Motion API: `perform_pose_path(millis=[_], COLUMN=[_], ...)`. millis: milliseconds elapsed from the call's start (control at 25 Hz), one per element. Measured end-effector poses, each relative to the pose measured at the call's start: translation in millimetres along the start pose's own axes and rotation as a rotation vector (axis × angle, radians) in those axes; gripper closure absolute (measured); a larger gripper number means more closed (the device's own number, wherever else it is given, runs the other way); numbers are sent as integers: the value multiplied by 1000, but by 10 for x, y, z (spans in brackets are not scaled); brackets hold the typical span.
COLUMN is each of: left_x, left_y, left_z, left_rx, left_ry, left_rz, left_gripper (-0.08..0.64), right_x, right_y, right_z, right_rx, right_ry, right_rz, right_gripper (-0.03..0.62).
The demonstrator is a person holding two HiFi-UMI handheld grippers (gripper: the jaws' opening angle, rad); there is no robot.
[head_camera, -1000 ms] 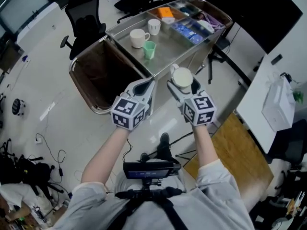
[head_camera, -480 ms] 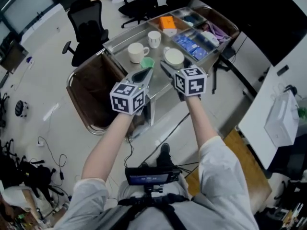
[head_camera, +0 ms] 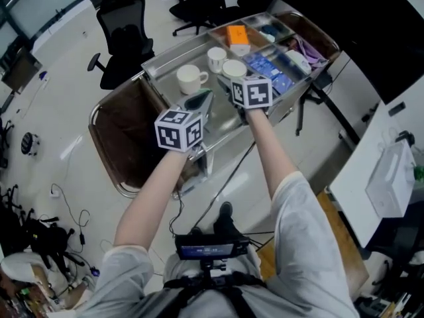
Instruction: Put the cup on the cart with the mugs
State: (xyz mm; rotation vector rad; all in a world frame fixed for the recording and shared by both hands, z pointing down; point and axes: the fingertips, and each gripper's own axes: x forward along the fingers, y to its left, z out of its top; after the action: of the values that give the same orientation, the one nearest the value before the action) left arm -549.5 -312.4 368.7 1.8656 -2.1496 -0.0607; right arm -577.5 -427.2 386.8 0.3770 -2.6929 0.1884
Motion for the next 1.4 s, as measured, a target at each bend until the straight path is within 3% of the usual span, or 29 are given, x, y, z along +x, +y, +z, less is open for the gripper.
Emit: perform_pose_path(millis=[360,640,880,1200,1400], left_x=[90,78,88,65,65], left_y=[55,94,116,156,178], left_z=[-64,-121,-161,-203,-190], left_rx=[-7,-15,-15,-17,-22], left_ry=[10,16,17,24,20], left_rz=[18,30,30,35,32], left_gripper=[548,548,548,549,548], right_x=[433,632,741,828,830], right_y=[-129,-179,-306,-180,-292], right_z=[-227,-395,-537,-584,-588], right_rx=[29,68,56,70,66], right_ry=[101,138,165,207,211], right_rz=[8,12,-37,3,-39], right_gripper=[195,195,195,193,189])
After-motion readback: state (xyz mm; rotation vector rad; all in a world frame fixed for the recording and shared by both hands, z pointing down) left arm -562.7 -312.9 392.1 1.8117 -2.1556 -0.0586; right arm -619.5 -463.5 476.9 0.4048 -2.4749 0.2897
